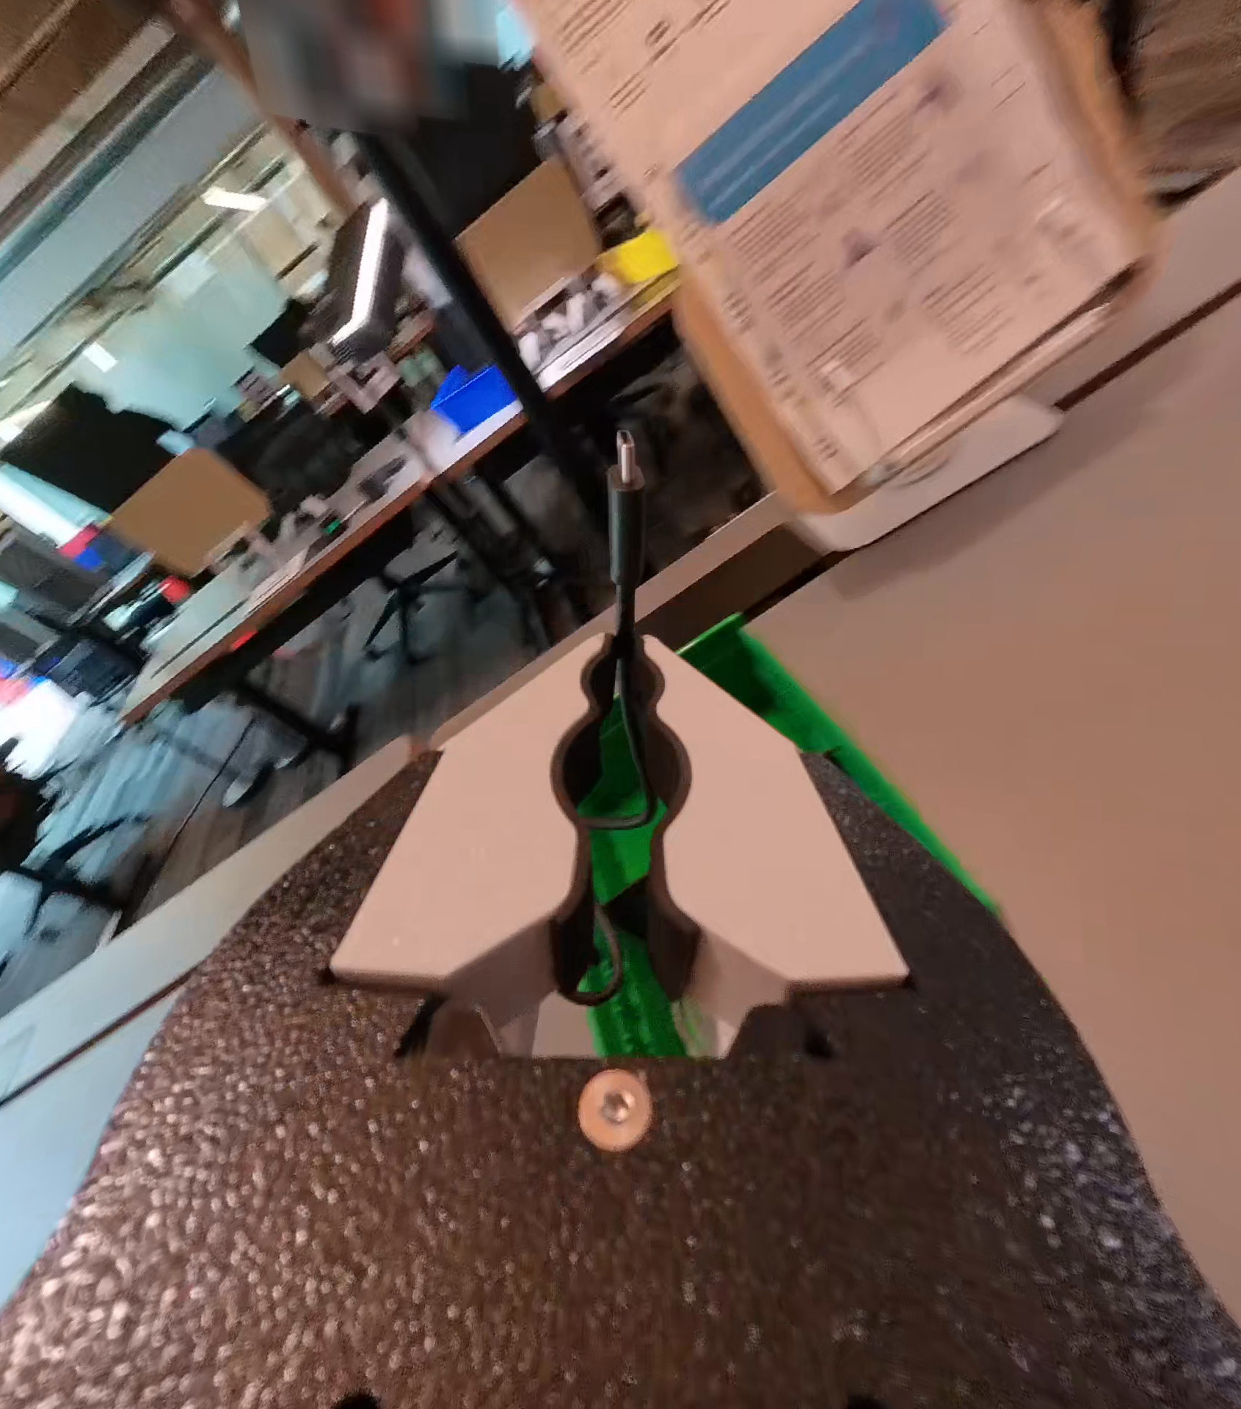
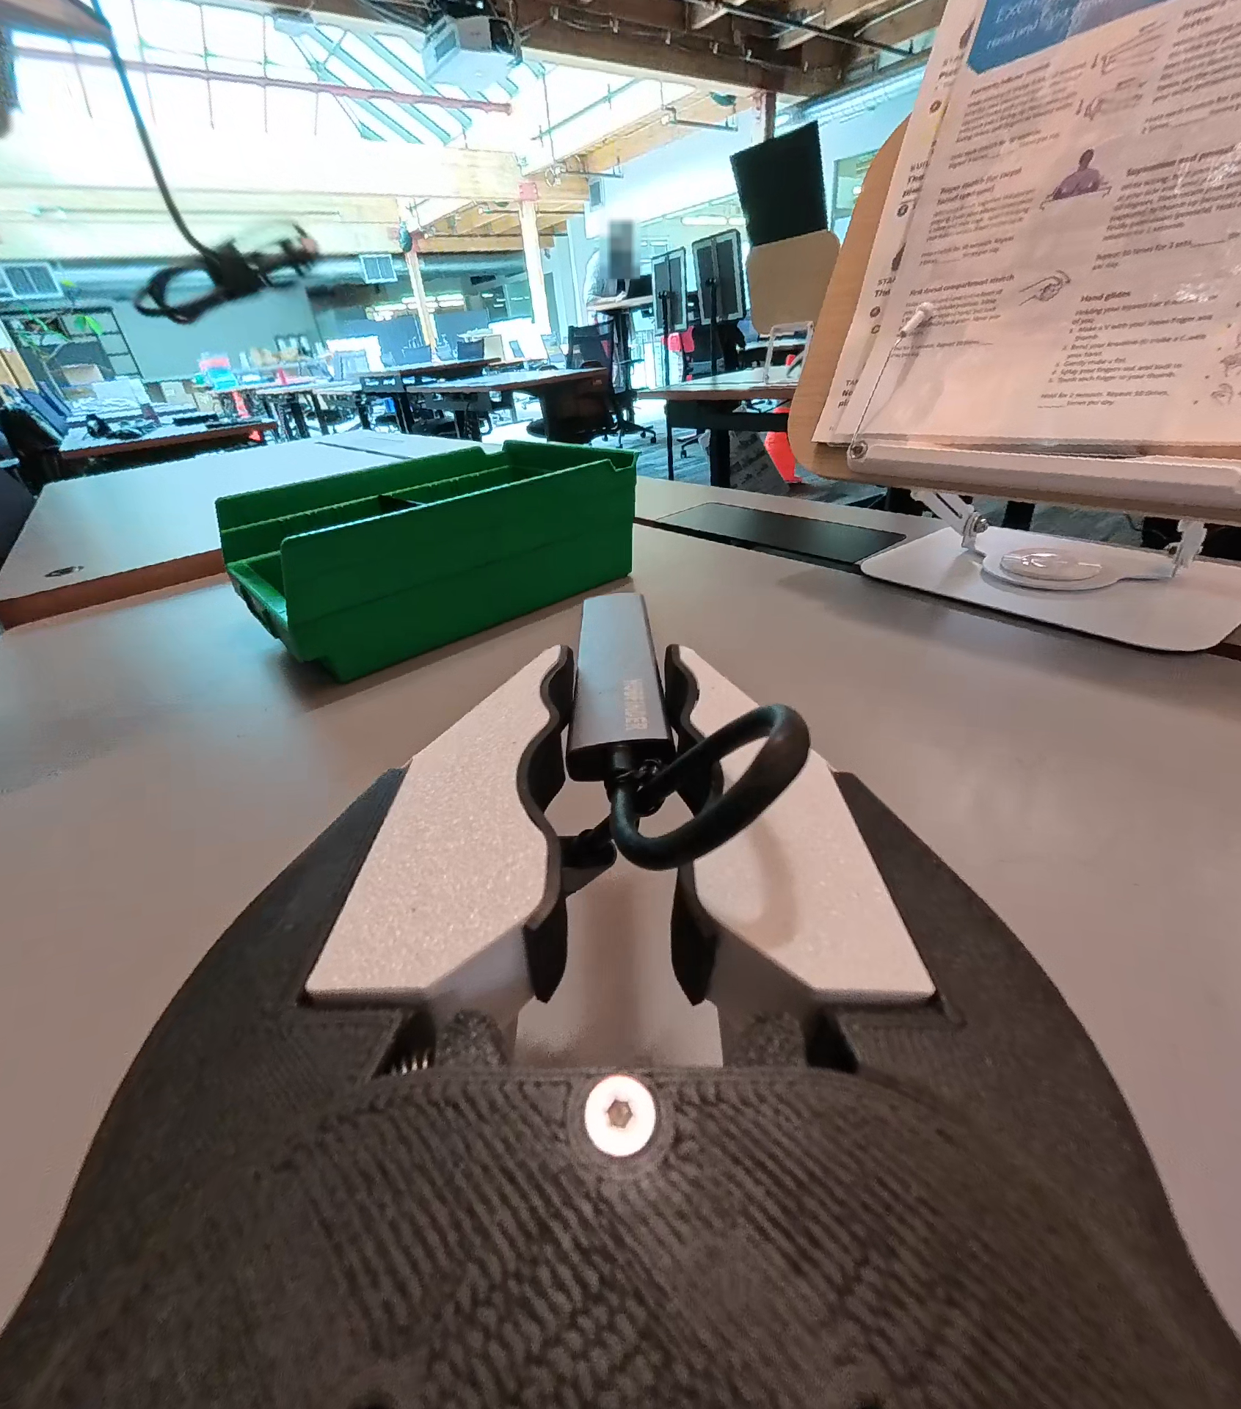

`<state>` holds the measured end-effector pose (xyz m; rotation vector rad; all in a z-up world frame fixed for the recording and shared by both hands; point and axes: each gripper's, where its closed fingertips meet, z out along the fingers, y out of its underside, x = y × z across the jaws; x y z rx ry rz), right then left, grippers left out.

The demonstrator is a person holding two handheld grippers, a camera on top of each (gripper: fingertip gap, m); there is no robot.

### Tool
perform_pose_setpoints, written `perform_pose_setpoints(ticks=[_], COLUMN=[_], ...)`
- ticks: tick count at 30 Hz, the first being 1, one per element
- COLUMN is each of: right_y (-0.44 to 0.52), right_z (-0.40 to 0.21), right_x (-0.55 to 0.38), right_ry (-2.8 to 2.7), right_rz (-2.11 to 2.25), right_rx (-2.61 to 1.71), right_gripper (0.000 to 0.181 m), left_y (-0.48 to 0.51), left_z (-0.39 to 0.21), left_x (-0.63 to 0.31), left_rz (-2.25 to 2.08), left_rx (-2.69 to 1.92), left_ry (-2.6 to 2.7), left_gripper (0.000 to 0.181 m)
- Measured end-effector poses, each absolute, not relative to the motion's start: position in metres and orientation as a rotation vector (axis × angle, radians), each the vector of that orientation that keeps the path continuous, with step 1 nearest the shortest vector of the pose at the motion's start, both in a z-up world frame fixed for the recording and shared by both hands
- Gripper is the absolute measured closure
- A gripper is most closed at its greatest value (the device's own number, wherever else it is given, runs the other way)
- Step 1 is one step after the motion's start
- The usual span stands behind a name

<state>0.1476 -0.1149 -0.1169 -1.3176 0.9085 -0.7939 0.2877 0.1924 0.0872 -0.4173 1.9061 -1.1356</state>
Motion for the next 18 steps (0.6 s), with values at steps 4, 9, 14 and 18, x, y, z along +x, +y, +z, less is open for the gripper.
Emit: perform_pose_setpoints(ticks=[4,9,14,18], right_y=[-0.124,-0.136,-0.141,-0.146], right_z=[-0.109,-0.098,-0.095,-0.095], right_x=[0.146,0.141,0.14,0.139], right_ry=[0.915,0.913,0.919,0.93], right_rz=[-0.81,-0.842,-0.856,-0.875], right_rx=[-1.253,-1.165,-1.135,-1.13], right_gripper=[0.158,0.159,0.159,0.159], left_y=[0.136,0.071,0.018,-0.009], left_z=[0.072,0.008,-0.058,-0.102], left_x=[0.232,0.169,0.125,0.143], left_rz=[-1.269,-1.417,-1.789,-1.83], left_rx=[-0.232,-0.062,-0.031,-0.175], left_ry=[2.152,2.518,2.876,2.877], left_gripper=[0.18,0.179,0.18,0.18])
